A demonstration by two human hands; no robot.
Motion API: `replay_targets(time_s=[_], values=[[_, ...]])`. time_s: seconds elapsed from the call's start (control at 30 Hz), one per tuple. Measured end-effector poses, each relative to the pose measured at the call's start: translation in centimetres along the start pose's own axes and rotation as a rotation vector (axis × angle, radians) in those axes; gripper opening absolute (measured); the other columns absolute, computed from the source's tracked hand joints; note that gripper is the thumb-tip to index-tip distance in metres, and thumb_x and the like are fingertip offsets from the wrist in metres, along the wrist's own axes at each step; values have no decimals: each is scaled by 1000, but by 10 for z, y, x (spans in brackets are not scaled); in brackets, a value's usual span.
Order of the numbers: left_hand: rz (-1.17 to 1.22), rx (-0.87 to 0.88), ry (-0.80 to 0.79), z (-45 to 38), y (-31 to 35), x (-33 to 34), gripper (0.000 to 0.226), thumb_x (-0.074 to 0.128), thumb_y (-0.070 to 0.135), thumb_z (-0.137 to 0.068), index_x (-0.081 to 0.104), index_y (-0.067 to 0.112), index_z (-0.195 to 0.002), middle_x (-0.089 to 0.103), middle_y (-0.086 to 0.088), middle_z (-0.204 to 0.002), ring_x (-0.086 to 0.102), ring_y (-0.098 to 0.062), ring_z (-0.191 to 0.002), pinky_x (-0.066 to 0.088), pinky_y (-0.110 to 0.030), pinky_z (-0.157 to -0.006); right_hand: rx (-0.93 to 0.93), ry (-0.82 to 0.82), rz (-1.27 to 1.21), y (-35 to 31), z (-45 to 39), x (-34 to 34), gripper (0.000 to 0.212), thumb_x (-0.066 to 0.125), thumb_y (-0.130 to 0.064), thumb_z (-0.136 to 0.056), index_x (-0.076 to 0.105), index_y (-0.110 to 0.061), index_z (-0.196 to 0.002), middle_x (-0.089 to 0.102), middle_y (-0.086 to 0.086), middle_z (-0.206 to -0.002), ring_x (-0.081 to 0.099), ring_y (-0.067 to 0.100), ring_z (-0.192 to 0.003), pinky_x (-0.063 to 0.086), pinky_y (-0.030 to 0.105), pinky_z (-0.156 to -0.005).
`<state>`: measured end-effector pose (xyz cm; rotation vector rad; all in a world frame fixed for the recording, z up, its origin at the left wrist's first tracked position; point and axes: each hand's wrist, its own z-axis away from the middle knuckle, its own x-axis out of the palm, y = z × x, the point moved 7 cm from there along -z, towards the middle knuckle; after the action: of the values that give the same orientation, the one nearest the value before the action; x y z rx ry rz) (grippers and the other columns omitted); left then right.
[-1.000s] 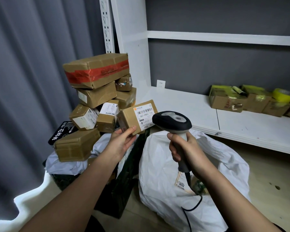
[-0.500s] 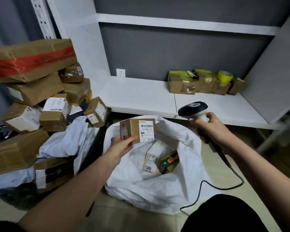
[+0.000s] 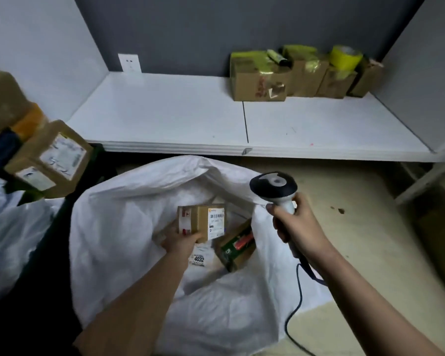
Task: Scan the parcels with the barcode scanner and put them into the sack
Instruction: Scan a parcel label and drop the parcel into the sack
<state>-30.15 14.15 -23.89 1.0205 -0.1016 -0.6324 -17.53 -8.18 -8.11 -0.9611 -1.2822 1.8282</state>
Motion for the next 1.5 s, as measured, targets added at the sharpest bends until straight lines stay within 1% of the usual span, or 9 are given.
replay_targets(time_s=[0.1, 0.43, 0.57, 0.7, 0.77, 0.9, 1.23, 1.43, 1.5], values=[[-35, 16, -32, -46, -22, 32, 51, 85, -2, -55, 69, 15, -100, 72, -10, -98, 69, -27, -90, 57, -44, -83, -16, 30, -44, 18, -17, -2, 27, 64, -23, -89, 46, -24, -110, 52, 1, -59, 40, 18, -50, 24, 28, -45], [-229, -62, -219, -97, -60, 120, 68, 84, 5, -54, 59, 10, -117, 66, -10, -113, 64, -26, -101, 55, -41, -89, 6, 13, -87, 53, -47, 13, 33, 64, -13, -91, 44, -11, -117, 50, 3, -57, 40, 11, -42, 28, 17, -36], [-322, -69, -357, -83, -45, 124, 28, 54, 2, -89, 61, 5, -116, 65, -18, -107, 58, -24, -84, 44, -26, -62, 29, 1, -49, 57, -45, 16, 32, 64, -15, -92, 44, -12, -117, 52, 3, -57, 41, 8, -41, 27, 16, -35], [-382, -76, -340, -66, -18, 100, 18, 44, 12, -98, 55, 7, -111, 52, -13, -99, 47, -23, -84, 37, -26, -66, 53, -21, 1, 54, -35, 17, 31, 64, -17, -92, 44, -14, -115, 53, 5, -61, 41, 8, -40, 27, 16, -35], [-364, -84, -360, -47, -3, 80, 10, 45, 10, -98, 54, 10, -99, 50, -9, -97, 47, -18, -77, 34, -24, -57, 59, -30, 19, 42, -24, 17, 29, 63, -19, -92, 44, -15, -114, 54, 5, -63, 41, 7, -41, 27, 15, -35], [-278, -82, -354, 11, 34, 16, 21, 44, 17, -100, 51, 19, -81, 55, -2, -91, 53, -10, -70, 33, -24, -62, 61, -25, 59, 4, 5, 15, 29, 62, -24, -91, 45, -14, -112, 56, 2, -61, 40, 14, -43, 27, 22, -41], [-189, 169, -202, 165, 128, -181, 11, 47, 22, -97, 53, 20, -89, 60, 2, -90, 60, -14, -82, 41, -27, -77, -152, -200, 77, -149, 134, 77, 24, 63, -24, -90, 51, -7, -102, 52, 8, -66, 43, 15, -41, 32, 21, -40], [-144, 330, -22, 217, 153, -296, 17, 46, 14, -96, 50, 19, -81, 54, -2, -82, 53, -10, -65, 32, -22, -51, -146, -352, -59, -193, 197, 155, 21, 60, -24, -93, 42, -14, -92, 47, 2, -58, 39, 12, -37, 32, 20, -38], [-130, 378, 78, 226, 157, -339, 7, 48, 10, -96, 54, 13, -98, 58, -9, -94, 56, -16, -72, 40, -20, -50, -136, -398, -90, -199, 212, 185, 21, 59, -23, -93, 41, -14, -90, 46, 1, -55, 39, 11, -36, 32, 20, -37]])
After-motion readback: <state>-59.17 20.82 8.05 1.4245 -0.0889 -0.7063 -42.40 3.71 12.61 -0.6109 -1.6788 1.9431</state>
